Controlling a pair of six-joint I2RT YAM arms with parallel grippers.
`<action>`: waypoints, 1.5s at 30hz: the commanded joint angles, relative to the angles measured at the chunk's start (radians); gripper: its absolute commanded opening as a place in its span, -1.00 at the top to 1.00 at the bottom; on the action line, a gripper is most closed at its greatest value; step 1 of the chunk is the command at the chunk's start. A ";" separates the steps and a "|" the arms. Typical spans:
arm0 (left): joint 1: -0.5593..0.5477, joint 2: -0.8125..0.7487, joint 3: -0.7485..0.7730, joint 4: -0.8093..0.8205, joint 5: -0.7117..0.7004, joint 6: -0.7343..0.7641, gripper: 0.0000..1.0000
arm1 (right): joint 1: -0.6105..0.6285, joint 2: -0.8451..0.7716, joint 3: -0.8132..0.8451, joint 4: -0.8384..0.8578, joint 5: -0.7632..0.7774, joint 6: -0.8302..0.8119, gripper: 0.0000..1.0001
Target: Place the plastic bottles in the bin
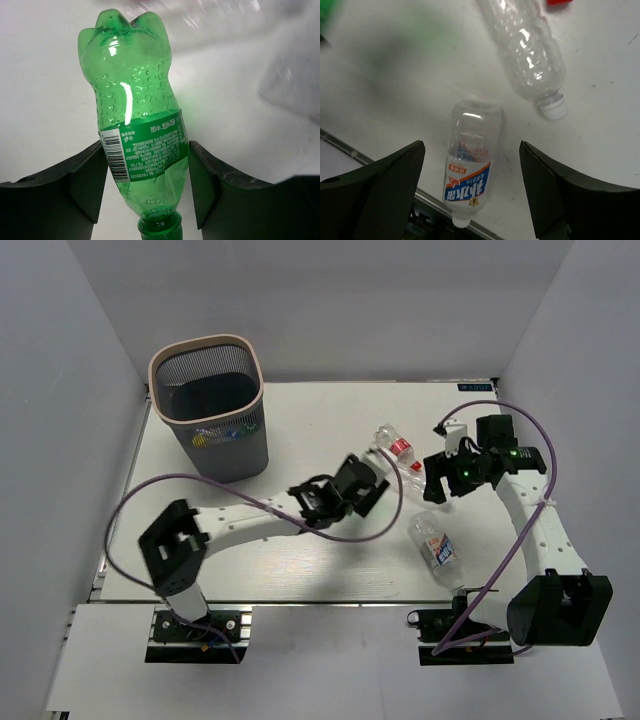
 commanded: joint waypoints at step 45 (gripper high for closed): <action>0.614 -0.406 0.194 -0.171 0.799 0.057 -1.00 | 0.202 0.348 -0.182 -0.016 0.236 0.057 -0.73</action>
